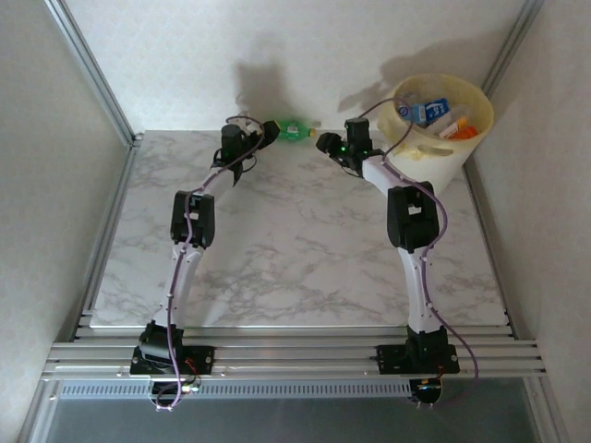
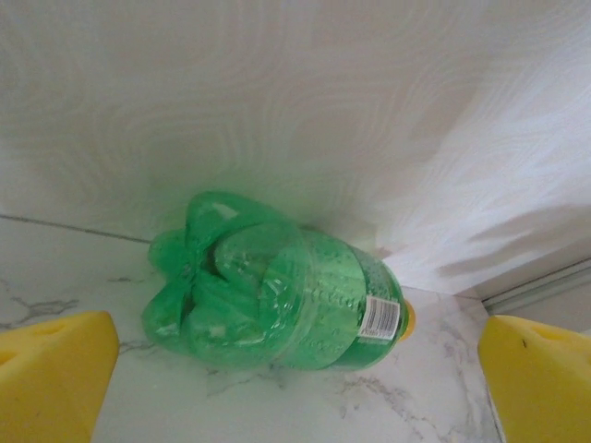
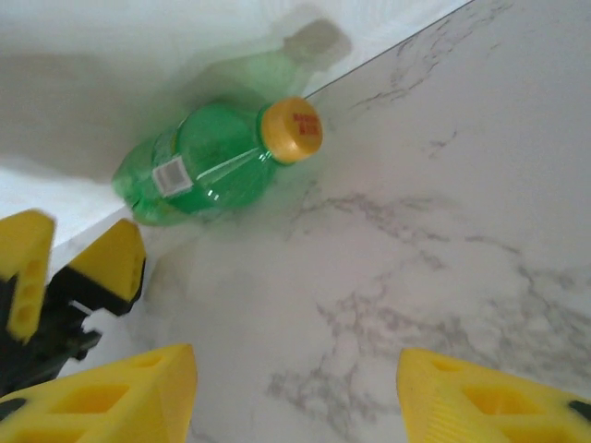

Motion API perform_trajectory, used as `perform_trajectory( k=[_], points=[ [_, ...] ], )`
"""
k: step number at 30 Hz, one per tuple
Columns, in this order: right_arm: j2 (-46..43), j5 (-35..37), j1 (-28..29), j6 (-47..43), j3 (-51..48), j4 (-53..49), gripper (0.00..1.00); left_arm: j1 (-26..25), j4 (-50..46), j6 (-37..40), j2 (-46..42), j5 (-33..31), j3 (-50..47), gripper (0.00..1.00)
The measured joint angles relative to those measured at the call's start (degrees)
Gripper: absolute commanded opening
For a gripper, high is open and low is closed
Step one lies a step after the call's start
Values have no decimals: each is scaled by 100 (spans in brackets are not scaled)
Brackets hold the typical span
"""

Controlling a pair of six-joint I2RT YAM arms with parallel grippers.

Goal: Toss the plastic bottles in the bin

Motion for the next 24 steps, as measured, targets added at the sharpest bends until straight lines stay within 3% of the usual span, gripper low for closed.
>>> perform_trajectory(
  k=[12, 20, 24],
  points=[
    [1543, 195, -15, 992, 1556, 793, 53, -96, 713, -415, 402, 72, 345, 100],
    [2837, 195, -15, 1746, 3331, 1335, 53, -282, 1134, -575, 520, 256, 358, 100],
    [3093, 208, -9, 1915, 3626, 1596, 55, -352, 1213, -619, 531, 409, 358, 98]
  ],
)
